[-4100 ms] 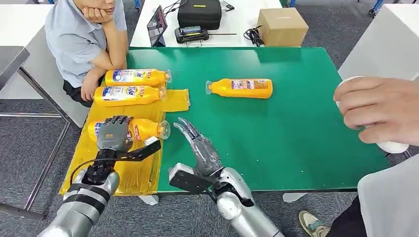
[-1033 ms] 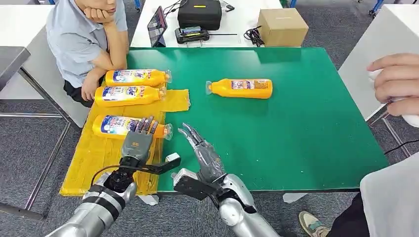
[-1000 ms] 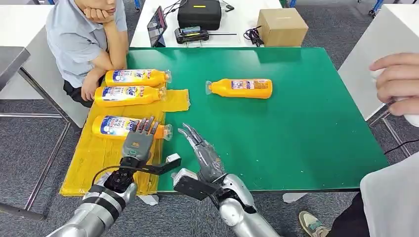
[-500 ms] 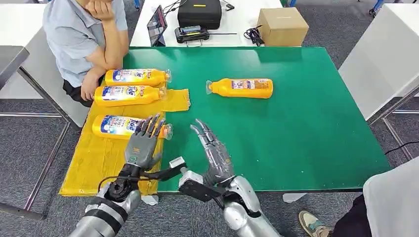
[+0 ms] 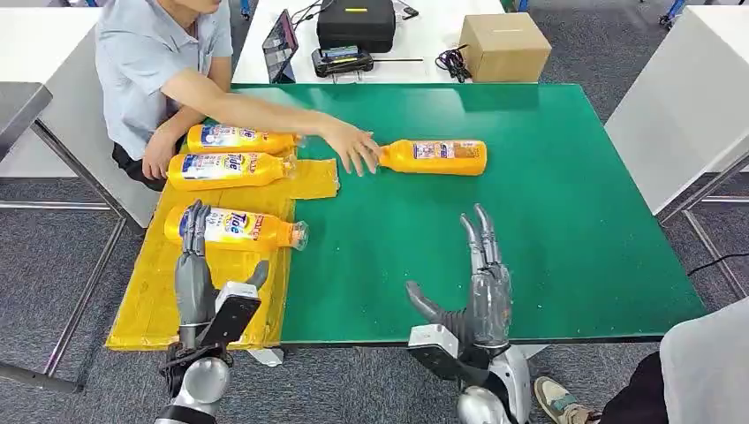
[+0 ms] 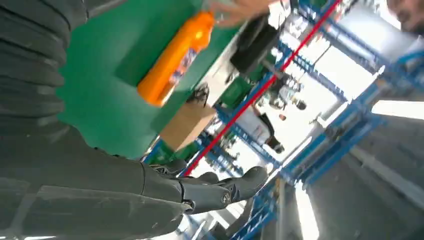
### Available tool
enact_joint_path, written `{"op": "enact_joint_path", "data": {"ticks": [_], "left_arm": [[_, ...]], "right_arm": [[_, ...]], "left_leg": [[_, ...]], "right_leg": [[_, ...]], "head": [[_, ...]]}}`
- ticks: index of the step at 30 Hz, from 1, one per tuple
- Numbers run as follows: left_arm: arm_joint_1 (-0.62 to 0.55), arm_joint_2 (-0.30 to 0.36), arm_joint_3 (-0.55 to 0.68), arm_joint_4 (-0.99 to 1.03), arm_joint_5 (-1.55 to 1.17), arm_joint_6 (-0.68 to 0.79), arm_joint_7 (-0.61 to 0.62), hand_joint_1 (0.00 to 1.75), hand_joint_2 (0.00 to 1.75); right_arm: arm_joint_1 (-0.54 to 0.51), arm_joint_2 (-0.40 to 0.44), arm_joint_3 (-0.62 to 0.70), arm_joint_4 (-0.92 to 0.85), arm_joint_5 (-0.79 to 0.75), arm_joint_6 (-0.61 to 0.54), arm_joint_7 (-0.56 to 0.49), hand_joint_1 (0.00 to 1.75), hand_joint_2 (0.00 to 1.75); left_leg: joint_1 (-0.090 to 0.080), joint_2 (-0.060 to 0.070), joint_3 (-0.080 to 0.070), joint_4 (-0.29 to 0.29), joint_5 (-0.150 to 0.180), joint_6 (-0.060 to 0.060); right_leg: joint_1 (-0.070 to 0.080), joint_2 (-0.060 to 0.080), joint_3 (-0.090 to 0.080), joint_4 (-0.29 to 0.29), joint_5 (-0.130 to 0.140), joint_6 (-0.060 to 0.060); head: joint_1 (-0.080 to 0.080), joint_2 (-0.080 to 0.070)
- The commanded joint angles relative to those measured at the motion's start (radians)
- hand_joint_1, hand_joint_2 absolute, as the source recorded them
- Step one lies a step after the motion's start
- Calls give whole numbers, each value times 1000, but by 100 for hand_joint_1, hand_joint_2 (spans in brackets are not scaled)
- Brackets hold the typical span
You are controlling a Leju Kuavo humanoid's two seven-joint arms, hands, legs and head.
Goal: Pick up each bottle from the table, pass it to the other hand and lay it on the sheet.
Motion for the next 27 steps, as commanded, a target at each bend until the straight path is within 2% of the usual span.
{"op": "enact_joint_path", "data": {"ticks": [1,3,4,5,7,10,13,14,17,19,21,27], "left_arm": [[61,7,30,-71,72,-5,1,0,175],[69,21,-2,-81,126,-5,-2,0,175],[72,24,-16,-87,155,-12,0,0,175],[84,31,-40,-104,203,-34,4,0,175],[99,37,-65,-129,250,-45,1,0,175],[110,45,-98,-164,267,-36,-9,0,175],[115,48,-116,-194,304,-35,-20,0,175],[117,49,-123,-206,341,-35,-32,0,175],[110,52,-147,-208,389,-46,-43,0,175],[108,51,-153,-206,398,-47,-41,0,175],[101,55,-165,-200,404,-44,-42,0,175],[95,55,-189,-197,430,-56,-35,0,175]], "right_arm": [[69,0,-217,-80,-228,133,-55,0,0],[68,-12,-251,-53,-176,146,-52,0,0],[68,0,-272,-48,-171,134,-57,0,0],[66,2,-291,-26,-102,98,-32,0,0],[66,2,-303,-10,-91,87,-27,0,0],[61,-12,-289,27,4,51,-1,0,0],[52,-40,-254,67,27,77,14,0,0],[46,-43,-250,76,42,61,22,0,175],[26,-71,-232,109,155,14,69,0,175],[17,-79,-230,120,164,18,80,0,175],[7,-104,-213,134,239,27,134,0,175],[-35,-154,-165,205,280,160,233,0,175]], "left_leg": [[1,0,4,1,-3,-1],[1,0,3,-1,-1,-1],[1,0,4,0,-2,-1],[0,0,4,0,-2,-1],[1,0,4,0,-2,-2],[1,0,4,0,-2,-2],[0,0,2,-1,-1,-1],[1,1,4,0,-2,-2],[2,1,5,0,-2,-2],[1,1,2,0,-1,-1],[1,1,4,0,-2,-1],[0,1,4,-1,-2,-2]], "right_leg": [[1,-1,5,-1,-3,-2],[1,-1,4,-1,-1,-1],[1,-1,6,-1,-2,-2],[1,-1,5,-1,-2,-2],[1,-1,5,-1,-2,-2],[1,0,5,-1,-2,-3],[1,0,3,-1,-1,-2],[2,0,5,-2,-1,-3],[2,0,6,-2,-1,-2],[1,1,3,-2,0,-2],[1,1,5,-2,-1,-2],[1,1,6,-2,-1,-2]], "head": [[0,0],[0,0],[0,0],[0,0],[0,0],[0,0],[0,0],[-1,0],[0,0],[0,0],[0,0],[0,0]]}}
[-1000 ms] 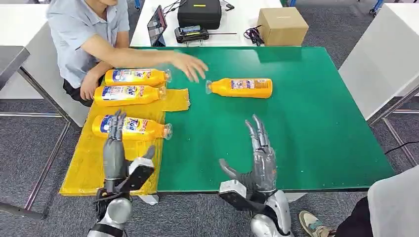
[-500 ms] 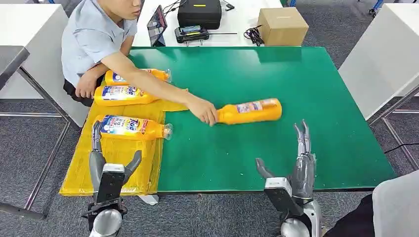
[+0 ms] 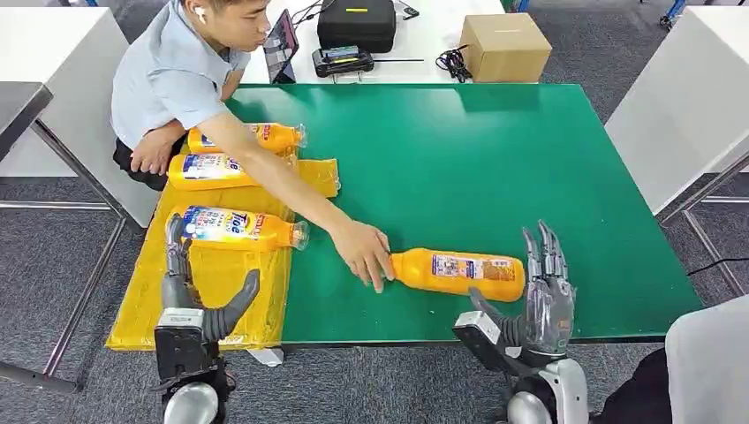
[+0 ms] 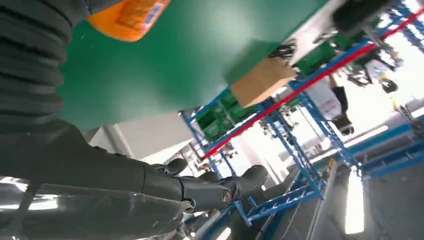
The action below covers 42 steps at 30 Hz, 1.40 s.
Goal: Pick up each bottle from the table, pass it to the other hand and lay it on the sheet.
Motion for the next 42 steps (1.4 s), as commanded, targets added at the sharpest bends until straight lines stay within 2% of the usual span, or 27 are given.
{"op": "enact_joint_path", "data": {"ticks": [1,4,8,17,21,28,34,36,42], "left_arm": [[-26,33,-65,11,36,-20,11,0,175],[-27,38,-72,0,66,-45,26,0,175],[-29,45,-82,-4,93,-68,41,0,175],[-54,44,-106,34,108,-84,61,0,175],[-51,44,-109,33,126,-96,75,0,175],[-49,47,-115,46,126,-98,94,0,175],[-56,52,-115,58,113,-100,119,0,175],[-52,54,-110,52,112,-112,145,0,175],[-51,54,-110,56,106,-121,159,0,175]], "right_arm": [[-92,-95,75,185,33,138,105,0,175],[-111,-119,105,218,88,169,140,0,175],[-143,-140,125,243,78,226,180,0,175],[-214,-161,172,314,63,288,197,0,175],[-228,-174,208,302,100,292,230,0,175],[-260,-196,236,295,69,348,264,0,175],[-290,-235,267,329,78,406,300,0,175],[-313,-280,311,337,116,468,355,0,175],[-345,-277,322,357,80,483,349,0,175]], "left_leg": [[2,3,5,0,-2,-2],[2,2,4,-1,-1,-2],[1,3,4,-1,-1,-2],[1,1,2,-1,0,-1],[0,2,2,-1,-1,-1],[1,2,4,0,-2,-2],[1,2,4,0,-1,-2],[1,1,5,0,-2,-2],[0,2,2,0,-1,-1]], "right_leg": [[2,2,5,-2,0,-2],[2,1,4,-1,-1,-2],[1,2,3,-1,0,-2],[1,1,2,-1,0,-1],[1,1,2,-1,0,-1],[1,2,4,-1,-1,-2],[1,1,4,-1,0,-2],[2,1,5,-1,-1,-2],[0,1,1,-1,0,-1]], "head": [[0,0],[0,0],[0,0],[0,0],[0,0],[0,0],[0,0],[0,0],[0,0]]}}
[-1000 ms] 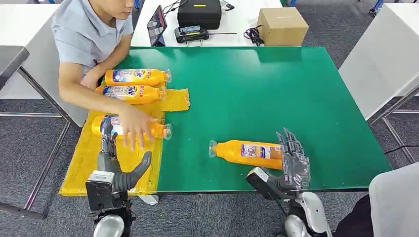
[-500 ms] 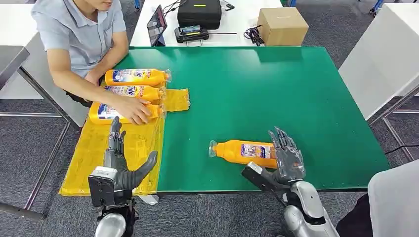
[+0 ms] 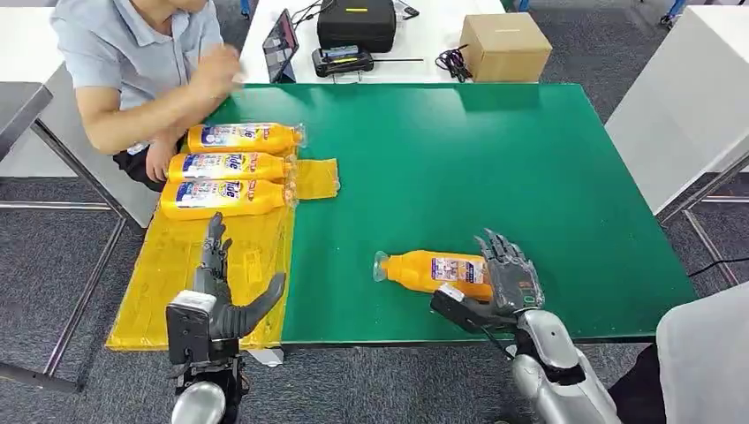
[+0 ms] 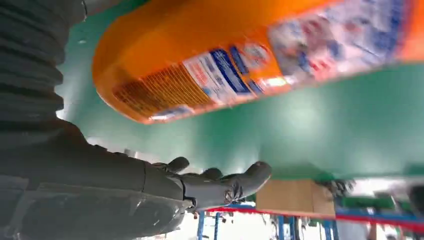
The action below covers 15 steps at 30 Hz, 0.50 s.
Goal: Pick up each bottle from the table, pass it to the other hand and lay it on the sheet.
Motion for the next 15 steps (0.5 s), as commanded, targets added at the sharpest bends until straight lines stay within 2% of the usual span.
{"op": "enact_joint_path", "data": {"ticks": [1,9,15], "left_arm": [[-30,30,-21,60,-6,-13,23,0,175],[-42,35,-32,62,-27,-15,24,0,175],[-58,36,-42,85,-27,-14,24,0,175]], "right_arm": [[-96,-41,88,97,-25,31,8,0,175],[-102,-48,101,126,-47,47,9,0,175],[-100,-49,94,179,-128,80,-19,0,175]], "left_leg": [[1,3,5,-1,-2,-2],[1,2,5,-1,-2,-2],[1,1,3,-1,-1,-1]], "right_leg": [[1,2,4,-1,-1,-2],[2,1,5,-1,-1,-3],[1,0,3,-1,0,-2]], "head": [[0,0],[0,0],[0,0]]}}
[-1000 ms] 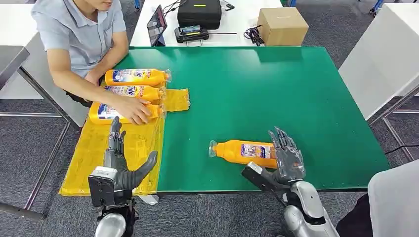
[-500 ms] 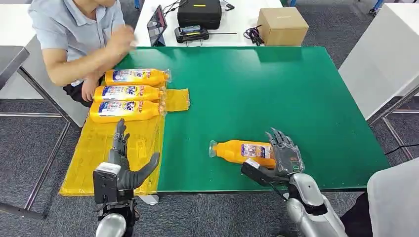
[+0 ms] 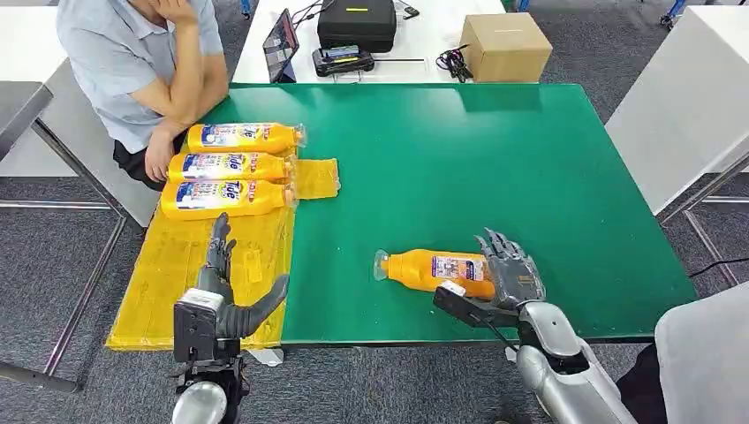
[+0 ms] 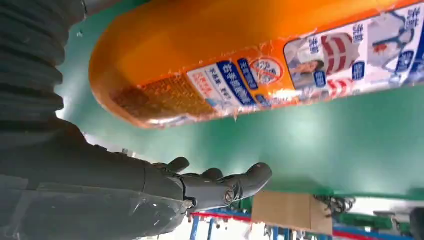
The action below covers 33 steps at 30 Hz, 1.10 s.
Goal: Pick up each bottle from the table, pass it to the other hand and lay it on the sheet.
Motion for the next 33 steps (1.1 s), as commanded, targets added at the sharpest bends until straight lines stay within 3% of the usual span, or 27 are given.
{"op": "enact_joint_path", "data": {"ticks": [1,25,26,27,28,33], "left_arm": [[-54,32,-36,83,2,-2,6,0,175],[-89,39,-60,127,1,-4,4,0,175],[-93,40,-61,132,2,-5,4,0,175],[-97,41,-62,135,1,-4,2,0,175],[-101,40,-63,142,1,-4,1,0,175],[-105,40,-66,144,2,-4,-5,0,175]], "right_arm": [[-46,-17,41,145,-77,42,-24,0,175],[-52,-42,66,234,-163,117,-58,3,175],[-54,-50,67,239,-170,123,-62,19,175],[-54,-54,65,244,-182,129,-66,140,175],[-56,-66,71,250,-183,131,-65,171,175],[-55,-73,69,250,-207,141,-85,175,175]], "left_leg": [[1,1,5,-1,-1,-2],[1,-1,11,-1,-1,-2],[1,-1,10,-1,0,-2],[1,-1,10,-1,0,-1],[2,-1,11,-1,-1,-2],[1,-2,12,-1,0,-2]], "right_leg": [[2,1,5,-2,-1,-2],[2,-1,11,-2,-1,-3],[1,-1,10,-2,-1,-2],[1,-2,10,-2,-1,-2],[2,-2,11,-2,-1,-3],[2,-3,12,-3,-1,-2]], "head": [[0,0],[0,0],[0,0],[0,0],[0,0],[0,0]]}}
